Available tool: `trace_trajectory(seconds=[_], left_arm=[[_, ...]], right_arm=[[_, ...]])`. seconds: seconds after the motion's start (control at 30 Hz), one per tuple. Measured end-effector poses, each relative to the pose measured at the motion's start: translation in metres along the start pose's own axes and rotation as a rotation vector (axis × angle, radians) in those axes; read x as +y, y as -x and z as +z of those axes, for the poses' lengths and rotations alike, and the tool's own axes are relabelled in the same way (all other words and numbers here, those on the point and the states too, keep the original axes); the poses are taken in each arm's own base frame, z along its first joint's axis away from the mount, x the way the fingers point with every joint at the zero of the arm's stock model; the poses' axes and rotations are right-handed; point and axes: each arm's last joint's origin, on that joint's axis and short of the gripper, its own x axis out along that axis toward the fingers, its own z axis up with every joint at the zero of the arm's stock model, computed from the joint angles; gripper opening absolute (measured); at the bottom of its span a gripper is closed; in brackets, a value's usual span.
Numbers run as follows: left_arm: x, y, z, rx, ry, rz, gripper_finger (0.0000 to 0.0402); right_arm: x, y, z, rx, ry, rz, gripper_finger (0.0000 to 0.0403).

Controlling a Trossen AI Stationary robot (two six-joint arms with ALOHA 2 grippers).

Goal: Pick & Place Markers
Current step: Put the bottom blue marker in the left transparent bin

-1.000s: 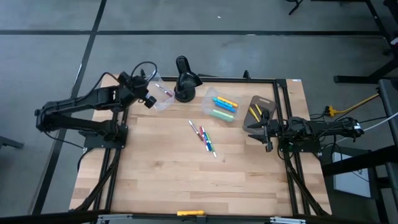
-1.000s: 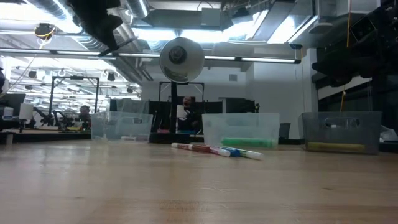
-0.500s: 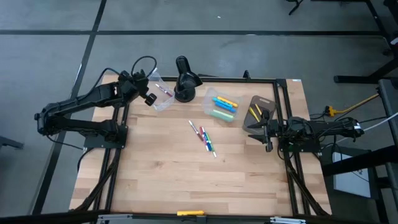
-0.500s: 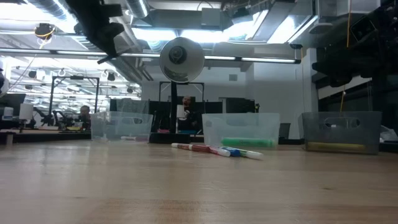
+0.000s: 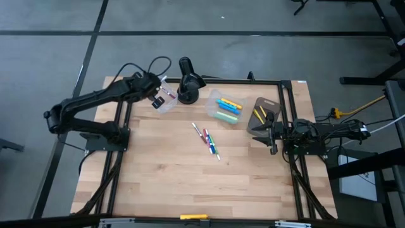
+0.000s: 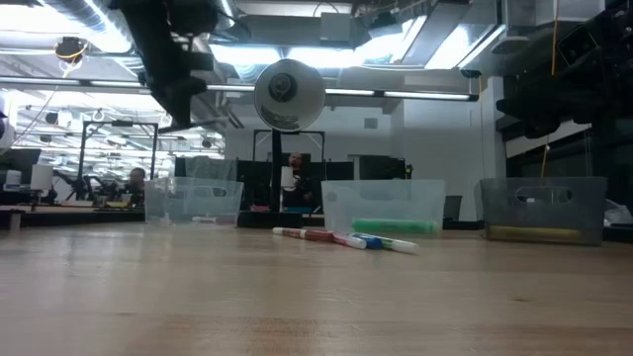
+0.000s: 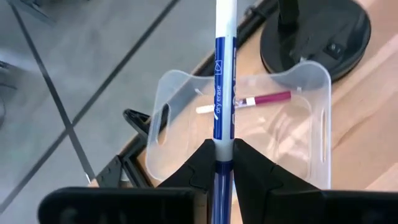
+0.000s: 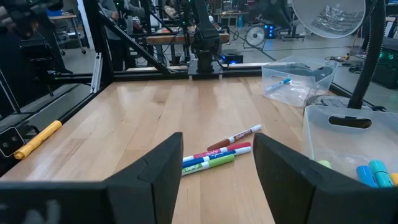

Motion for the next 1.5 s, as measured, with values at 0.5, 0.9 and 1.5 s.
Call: trace_trajectory(seconds=[0.5,0.9,1.5], left_arm=[[-0.009,-0.028,0.003,0.110,-0.189,-0.030,0.0039],[-0.020,-0.048,0.003,0.180,-0.460,-0.075,0.0039],[-0.027,-0.066,0.001,0.259,-0.668,-0.057,0.0038]], right_arm=[[0.000,0.000,0.000,0.000,0.000,0.000,0.0194],[0.000,0.000,0.000,0.000,0.000,0.000,0.0194],[0.000,0.000,0.000,0.000,0.000,0.000,0.0194]])
